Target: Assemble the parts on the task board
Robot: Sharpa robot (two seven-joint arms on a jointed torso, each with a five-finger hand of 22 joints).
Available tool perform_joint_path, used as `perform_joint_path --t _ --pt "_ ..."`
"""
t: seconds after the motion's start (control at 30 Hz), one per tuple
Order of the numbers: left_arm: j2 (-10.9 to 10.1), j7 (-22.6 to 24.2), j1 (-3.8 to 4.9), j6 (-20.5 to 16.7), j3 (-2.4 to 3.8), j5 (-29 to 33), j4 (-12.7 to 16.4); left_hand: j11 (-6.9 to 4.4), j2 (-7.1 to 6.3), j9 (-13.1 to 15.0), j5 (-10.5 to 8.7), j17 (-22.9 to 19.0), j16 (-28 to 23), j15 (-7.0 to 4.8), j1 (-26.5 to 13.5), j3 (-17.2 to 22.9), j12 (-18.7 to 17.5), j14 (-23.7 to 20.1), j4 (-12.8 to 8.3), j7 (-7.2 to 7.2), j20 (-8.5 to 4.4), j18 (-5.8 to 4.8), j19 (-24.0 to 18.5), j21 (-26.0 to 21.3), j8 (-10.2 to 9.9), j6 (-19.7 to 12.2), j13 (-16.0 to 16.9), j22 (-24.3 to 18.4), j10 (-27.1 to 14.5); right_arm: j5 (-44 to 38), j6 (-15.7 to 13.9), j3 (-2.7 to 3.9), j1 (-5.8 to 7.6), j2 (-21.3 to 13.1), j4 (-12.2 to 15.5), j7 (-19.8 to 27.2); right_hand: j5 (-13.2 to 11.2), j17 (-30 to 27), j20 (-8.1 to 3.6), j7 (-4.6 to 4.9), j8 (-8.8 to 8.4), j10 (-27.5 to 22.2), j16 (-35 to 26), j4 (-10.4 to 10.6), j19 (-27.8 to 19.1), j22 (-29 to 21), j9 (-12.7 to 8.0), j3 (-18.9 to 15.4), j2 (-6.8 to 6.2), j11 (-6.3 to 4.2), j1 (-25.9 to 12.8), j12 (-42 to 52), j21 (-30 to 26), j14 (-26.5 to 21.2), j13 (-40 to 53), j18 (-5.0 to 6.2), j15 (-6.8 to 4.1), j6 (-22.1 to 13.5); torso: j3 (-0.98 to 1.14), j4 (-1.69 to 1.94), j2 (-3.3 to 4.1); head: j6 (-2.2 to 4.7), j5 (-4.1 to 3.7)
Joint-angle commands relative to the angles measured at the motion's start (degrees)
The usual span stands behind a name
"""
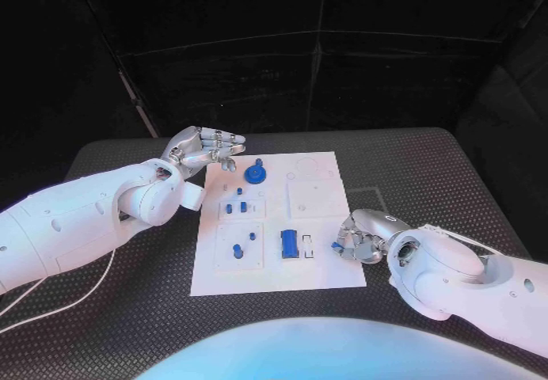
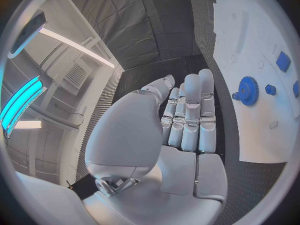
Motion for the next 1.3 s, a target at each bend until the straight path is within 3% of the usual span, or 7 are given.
perform_joint_path --t 0.03,0.4,0.53,0.8,0.87,1.03,1.3 --pt "-0.1 0.2 0.07 0.4 0.05 0.2 0.2 -0.06 0.36 0.0 -0.35 0.0 -0.3 -0.19 0.0 -0.3 0.2 -0.4 -0.2 -0.20 0.03 0.75 -0.3 -0.1 0.4 -0.2 0.0 -0.1 -0.4 4.3 -5.9 0.03 0.10 0.4 0.6 0.9 0.1 6.8 0.13 0.00 0.18 0.5 0.4 -0.5 0.4 0.2 1.5 1.2 -1.16 0.10 -1.4 0.3 0.3 4.3 0.2 -0.82 -0.14 0.6 0.00 -0.02 0.06 0.01 0.15" --pt "-0.2 0.2 0.08 0.4 0.06 0.2 0.3 -0.08 0.38 0.0 -0.34 -0.1 -0.3 -0.19 0.0 -0.3 0.3 -0.5 -0.2 -0.21 0.03 0.75 -0.4 -0.2 0.4 -0.2 0.0 -0.1 -0.4 6.9 -8.5 0.05 0.13 3.1 -0.3 1.6 0.1 7.2 0.20 0.03 -0.14 0.8 0.5 -0.4 0.6 0.6 2.0 3.0 -2.23 0.16 -4.9 0.6 0.5 4.4 0.5 -0.88 -0.08 0.8 0.04 -0.01 0.08 0.01 0.24" --pt "-0.1 0.2 0.08 0.4 0.06 0.2 0.4 -0.08 0.38 0.0 -0.34 -0.1 -0.3 -0.19 0.0 -0.3 0.3 -0.5 -0.2 -0.22 0.03 0.75 -0.4 -0.2 0.4 -0.2 0.0 -0.1 -0.4 8.6 -7.9 0.07 0.15 4.8 -1.5 1.7 4.4 7.3 0.19 -0.02 -0.16 1.0 0.6 -0.6 0.7 0.7 2.3 3.1 -2.89 0.13 -7.2 0.8 0.5 4.4 0.8 -0.89 -0.09 1.0 0.00 0.07 0.07 0.01 0.25" --pt "0.0 0.2 0.09 0.5 0.06 0.2 0.4 -0.08 0.38 0.0 -0.34 -0.1 -0.3 -0.19 0.0 -0.3 0.3 -0.5 -0.2 -0.22 0.03 0.75 -0.4 -0.2 0.4 -0.2 0.0 -0.1 -0.4 9.6 -6.4 0.09 0.17 6.9 -3.6 0.9 4.9 7.8 0.20 -0.06 -0.02 1.4 0.8 -0.4 0.8 0.9 2.8 1.6 -3.16 0.13 -10.5 1.3 0.7 4.5 1.2 -0.94 -0.07 1.6 0.01 0.01 0.06 0.01 0.48" --pt "0.0 0.2 0.09 0.5 0.06 0.2 0.4 -0.08 0.38 0.0 -0.34 -0.1 -0.3 -0.19 0.0 -0.3 0.3 -0.5 -0.2 -0.22 0.03 0.75 -0.4 -0.2 0.4 -0.2 0.0 -0.1 -0.4 9.8 -6.0 0.10 0.18 7.3 -4.0 0.7 4.4 7.9 0.23 0.02 -0.05 1.5 0.9 -0.4 0.8 1.0 2.9 0.5 -3.06 0.25 -12.7 1.5 0.7 4.6 1.3 -0.95 0.00 1.7 0.01 0.00 0.07 0.01 0.52" --pt "0.0 0.2 0.09 0.5 0.06 0.2 0.4 -0.08 0.38 0.0 -0.34 -0.1 -0.3 -0.19 0.0 -0.3 0.3 -0.5 -0.2 -0.22 0.03 0.75 -0.4 -0.2 0.4 -0.2 0.0 -0.1 -0.4 10.0 -5.2 0.11 0.18 8.2 -5.0 0.3 -1.4 8.0 0.29 -0.06 -0.33 1.7 0.9 -0.4 0.9 1.1 3.1 -2.3 -2.57 0.20 -16.4 1.8 0.7 4.6 1.7 -0.95 0.00 1.8 0.02 -0.01 0.13 0.01 0.62" --pt "0.1 0.2 0.09 0.6 0.06 0.2 0.4 -0.08 0.38 0.0 -0.34 -0.1 -0.3 -0.19 0.0 -0.3 0.3 -0.5 -0.2 -0.22 0.03 0.75 -0.4 -0.2 0.4 -0.2 0.0 -0.1 -0.4 9.6 -5.5 0.12 0.19 9.3 -6.1 -0.1 -1.6 7.9 0.28 -0.08 -0.37 1.6 0.9 -0.5 0.8 0.9 3.1 -2.4 -2.49 0.19 -16.3 1.7 0.6 4.5 1.6 -0.91 -0.01 1.8 0.05 -0.04 0.05 0.01 0.64"
